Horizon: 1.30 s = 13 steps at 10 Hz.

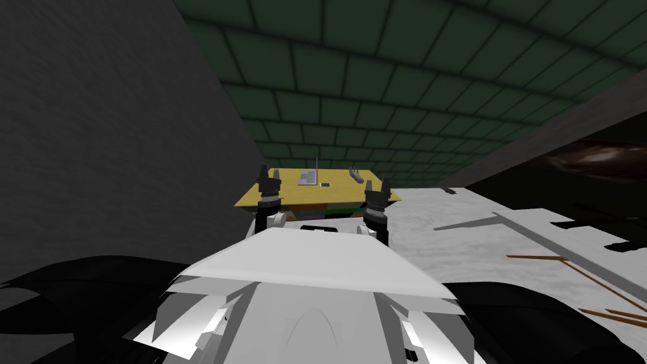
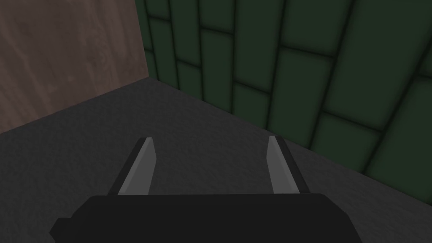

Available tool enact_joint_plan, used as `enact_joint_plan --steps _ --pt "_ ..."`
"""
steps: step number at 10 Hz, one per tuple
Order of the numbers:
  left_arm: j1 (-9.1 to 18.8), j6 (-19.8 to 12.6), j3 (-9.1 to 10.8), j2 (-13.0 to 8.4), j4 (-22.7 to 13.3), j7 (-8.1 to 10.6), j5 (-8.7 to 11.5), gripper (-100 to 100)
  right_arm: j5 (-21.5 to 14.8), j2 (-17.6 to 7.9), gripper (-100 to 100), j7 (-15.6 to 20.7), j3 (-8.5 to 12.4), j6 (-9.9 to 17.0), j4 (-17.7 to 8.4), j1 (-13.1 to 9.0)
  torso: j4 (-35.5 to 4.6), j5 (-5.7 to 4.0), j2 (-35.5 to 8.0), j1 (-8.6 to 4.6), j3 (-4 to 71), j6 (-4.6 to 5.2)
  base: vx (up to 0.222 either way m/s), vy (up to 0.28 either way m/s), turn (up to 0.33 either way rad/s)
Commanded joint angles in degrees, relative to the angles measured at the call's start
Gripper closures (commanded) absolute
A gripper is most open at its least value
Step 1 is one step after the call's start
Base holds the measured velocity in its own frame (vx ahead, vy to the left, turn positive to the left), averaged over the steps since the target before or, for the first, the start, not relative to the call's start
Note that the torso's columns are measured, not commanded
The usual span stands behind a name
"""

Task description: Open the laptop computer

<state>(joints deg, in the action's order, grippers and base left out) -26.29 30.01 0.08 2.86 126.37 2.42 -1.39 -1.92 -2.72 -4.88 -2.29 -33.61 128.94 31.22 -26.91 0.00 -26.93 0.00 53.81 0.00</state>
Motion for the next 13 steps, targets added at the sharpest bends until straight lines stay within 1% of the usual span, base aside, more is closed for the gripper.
enact_joint_plan --steps 1,2,3,4,5,7,8,9,13 --pt "0.0 0.0 0.0 0.0 0.0 0.0 0.0 0 0.0 0.0 0 0.0 0.0 0.0 0.0 0.0 -4.23 0.0 -4.23 0.0 8.46 0.0 0.0 0.0 0.0" --pt "0.0 0.0 0.0 0.0 0.0 0.0 0.0 0 0.0 0.0 0 0.0 0.0 0.0 0.0 0.0 -8.46 0.0 -8.46 0.0 16.92 0.0 0.0 0.0 0.0" --pt "0.35 -0.37 0.27 -2.86 -0.41 -0.11 -0.15 -100 0.0 0.0 0 0.0 0.0 0.0 0.0 0.0 -12.69 0.0 -12.69 0.0 25.38 0.0 0.006 -0.007 -0.028" --pt "0.7 -0.73 0.54 -4.49 -0.81 -0.23 -0.3 -100 0.0 0.0 0 0.0 0.0 0.0 -0.02 0.0 -14.58 0.0 -14.62 0.0 29.32 0.0 0.004 -0.015 -0.04" --pt "1.15 -1.21 0.89 -6.28 -1.32 -0.37 -0.49 -100 0.0 0.0 0 0.0 0.0 0.01 -0.03 0.0 -15.14 0.0 -15.15 -0.01 30.45 0.01 0.005 -0.02 -0.055" --pt "2.32 -2.44 1.8 -9.5 -2.65 -0.75 -0.99 -100 0.0 0.01 0 0.0 -0.01 0.01 -0.03 0.01 -15.35 -0.01 -15.33 -0.03 30.76 0.0 0.007 -0.028 -0.059" --pt "3.02 -3.18 2.35 -10.48 -3.45 -0.98 -1.28 -100 0.0 0.01 0 0.0 -0.01 0.01 -0.03 0.01 -15.36 -0.01 -15.34 -0.03 30.76 0.0 0.013 -0.031 -0.076" --pt "4.6 -4.85 3.58 -11.69 -5.25 -1.5 -1.96 -100 0.0 0.01 0 0.0 -0.01 0.01 -0.03 0.01 -15.37 0.0 -15.35 -0.02 30.76 0.0 0.021 -0.048 -0.147" --pt "8.29 -8.73 6.47 -12.44 -9.39 -2.71 -3.54 -100 0.0 0.01 0 0.0 -0.01 0.01 -0.03 0.01 -15.38 0.01 -15.38 0.03 30.74 0.0 0.021 -0.051 -0.104"
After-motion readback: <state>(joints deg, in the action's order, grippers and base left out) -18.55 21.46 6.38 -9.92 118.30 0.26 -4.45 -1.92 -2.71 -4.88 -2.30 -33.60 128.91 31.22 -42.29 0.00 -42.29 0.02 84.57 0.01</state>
